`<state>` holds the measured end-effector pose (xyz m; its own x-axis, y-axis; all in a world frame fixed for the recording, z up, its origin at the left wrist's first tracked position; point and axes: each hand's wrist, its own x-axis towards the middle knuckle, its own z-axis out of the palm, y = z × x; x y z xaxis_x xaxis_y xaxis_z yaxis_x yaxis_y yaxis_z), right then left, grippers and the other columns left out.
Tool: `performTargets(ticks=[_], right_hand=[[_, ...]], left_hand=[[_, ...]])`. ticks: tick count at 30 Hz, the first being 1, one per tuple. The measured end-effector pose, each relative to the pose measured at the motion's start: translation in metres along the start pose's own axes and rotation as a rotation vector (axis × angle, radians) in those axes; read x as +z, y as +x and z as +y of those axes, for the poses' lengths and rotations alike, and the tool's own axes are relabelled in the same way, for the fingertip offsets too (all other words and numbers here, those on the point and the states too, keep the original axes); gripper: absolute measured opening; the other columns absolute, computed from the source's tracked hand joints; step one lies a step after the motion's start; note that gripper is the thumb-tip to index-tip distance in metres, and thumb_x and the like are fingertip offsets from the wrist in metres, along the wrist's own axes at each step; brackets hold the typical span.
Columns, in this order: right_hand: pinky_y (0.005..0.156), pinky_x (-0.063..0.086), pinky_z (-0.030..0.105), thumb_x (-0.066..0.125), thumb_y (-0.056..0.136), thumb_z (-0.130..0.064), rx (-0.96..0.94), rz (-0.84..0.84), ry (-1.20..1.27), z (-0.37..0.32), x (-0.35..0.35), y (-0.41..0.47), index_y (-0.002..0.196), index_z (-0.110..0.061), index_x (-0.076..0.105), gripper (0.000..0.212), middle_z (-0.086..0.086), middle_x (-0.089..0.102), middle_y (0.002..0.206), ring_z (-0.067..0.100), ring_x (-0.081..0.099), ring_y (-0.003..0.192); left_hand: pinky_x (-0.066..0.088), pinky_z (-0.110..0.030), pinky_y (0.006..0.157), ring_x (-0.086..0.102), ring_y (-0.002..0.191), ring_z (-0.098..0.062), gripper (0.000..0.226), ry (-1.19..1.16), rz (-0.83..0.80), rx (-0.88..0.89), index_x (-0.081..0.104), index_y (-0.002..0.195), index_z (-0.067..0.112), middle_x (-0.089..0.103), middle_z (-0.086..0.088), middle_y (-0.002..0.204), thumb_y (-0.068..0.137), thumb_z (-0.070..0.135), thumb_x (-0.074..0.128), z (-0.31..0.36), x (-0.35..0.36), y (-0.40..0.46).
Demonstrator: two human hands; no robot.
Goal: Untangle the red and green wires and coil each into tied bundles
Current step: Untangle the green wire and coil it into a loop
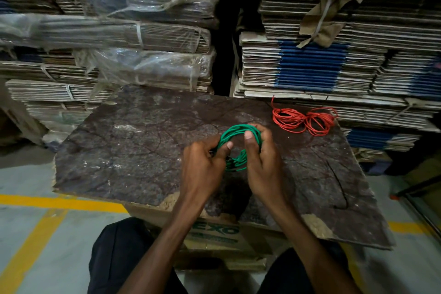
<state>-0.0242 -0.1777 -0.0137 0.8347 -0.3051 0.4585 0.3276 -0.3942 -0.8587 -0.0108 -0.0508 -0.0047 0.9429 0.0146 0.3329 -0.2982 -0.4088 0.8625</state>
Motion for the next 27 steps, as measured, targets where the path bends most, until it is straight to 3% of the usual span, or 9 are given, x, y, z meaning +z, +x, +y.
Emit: performTargets(ticks=[3,6,8,11,15,19,21,23,27], right_hand=[[0.083,0.042,0.012,0.043,0.098,-0.032,0.016,-0.005,0.012,0.004,0.002,0.001,0.118,-0.021,0.054,0.026,-0.012,0.062,0.104,-0.006,0.057,0.094],[0.085,0.042,0.014,0.039,0.1,-0.03,-0.013,-0.029,-0.033,0.008,-0.002,0.001,0.118,-0.019,0.054,0.026,-0.011,0.062,0.104,-0.001,0.058,0.094],[0.083,0.043,0.016,0.036,0.1,-0.032,-0.062,-0.08,-0.094,0.01,-0.007,0.001,0.118,-0.015,0.054,0.031,-0.005,0.063,0.104,0.006,0.059,0.094],[0.082,0.037,0.008,0.038,0.101,-0.025,-0.135,-0.166,-0.184,0.01,-0.015,0.0,0.117,-0.011,0.056,0.028,-0.003,0.061,0.101,0.005,0.055,0.091],[0.082,0.036,0.007,0.039,0.101,-0.023,-0.162,-0.233,-0.193,0.009,-0.018,-0.002,0.116,-0.013,0.057,0.025,-0.004,0.06,0.101,0.005,0.054,0.093],[0.089,0.041,0.015,0.038,0.101,-0.025,-0.129,-0.262,-0.134,0.008,-0.018,0.002,0.118,-0.015,0.057,0.028,-0.003,0.063,0.108,0.008,0.058,0.101],[0.088,0.044,0.02,0.038,0.101,-0.026,-0.098,-0.27,-0.062,0.008,-0.018,0.005,0.118,-0.016,0.058,0.028,-0.004,0.064,0.108,0.007,0.06,0.101],[0.086,0.045,0.02,0.039,0.1,-0.026,-0.042,-0.268,0.045,0.006,-0.015,0.008,0.119,-0.017,0.057,0.027,-0.005,0.065,0.107,0.004,0.06,0.098],[0.101,0.045,0.033,0.04,0.1,-0.031,0.062,-0.207,0.237,0.009,-0.007,0.006,0.127,-0.018,0.053,0.033,0.002,0.062,0.124,0.011,0.058,0.116]], left_hand=[[0.054,-0.038,0.058,0.066,0.064,0.001,0.025,0.008,-0.001,0.027,0.075,0.099,0.021,0.074,0.005,0.074,0.085,0.038,0.064,0.001,-0.001,-0.004],[0.055,-0.035,0.06,0.063,0.064,0.004,0.033,0.02,-0.155,0.005,0.075,0.097,0.024,0.074,0.008,0.075,0.078,0.049,0.066,-0.001,-0.005,-0.004],[0.058,-0.036,0.074,0.068,0.079,0.001,0.046,-0.023,-0.262,-0.023,0.073,0.103,0.025,0.075,0.009,0.088,0.071,0.057,0.066,-0.004,-0.009,0.002],[0.054,-0.041,0.092,0.067,0.105,-0.006,0.066,-0.098,-0.327,-0.038,0.066,0.119,0.02,0.071,0.005,0.115,0.065,0.057,0.071,-0.007,-0.017,0.013],[0.056,-0.049,0.074,0.071,0.092,-0.017,0.045,0.014,-0.501,0.067,0.071,0.108,0.022,0.075,-0.002,0.095,0.076,0.053,0.062,-0.003,-0.018,0.016],[0.056,-0.05,0.068,0.067,0.075,-0.013,0.03,-0.086,-0.399,0.052,0.072,0.1,0.016,0.074,-0.009,0.085,0.08,0.037,0.064,-0.007,-0.008,0.011],[0.052,-0.045,0.063,0.056,0.068,-0.006,0.027,-0.173,-0.341,-0.006,0.075,0.095,0.016,0.072,0.002,0.073,0.079,0.035,0.064,-0.006,-0.002,0.007],[0.055,-0.048,0.066,0.06,0.072,-0.007,0.018,-0.269,-0.289,-0.072,0.077,0.089,0.024,0.072,0.009,0.076,0.079,0.032,0.065,-0.002,0.001,0.007],[0.054,-0.054,0.075,0.064,0.078,-0.017,0.017,-0.38,-0.16,-0.12,0.075,0.087,0.025,0.075,-0.01,0.086,0.088,0.01,0.066,0.011,0.004,0.012]])
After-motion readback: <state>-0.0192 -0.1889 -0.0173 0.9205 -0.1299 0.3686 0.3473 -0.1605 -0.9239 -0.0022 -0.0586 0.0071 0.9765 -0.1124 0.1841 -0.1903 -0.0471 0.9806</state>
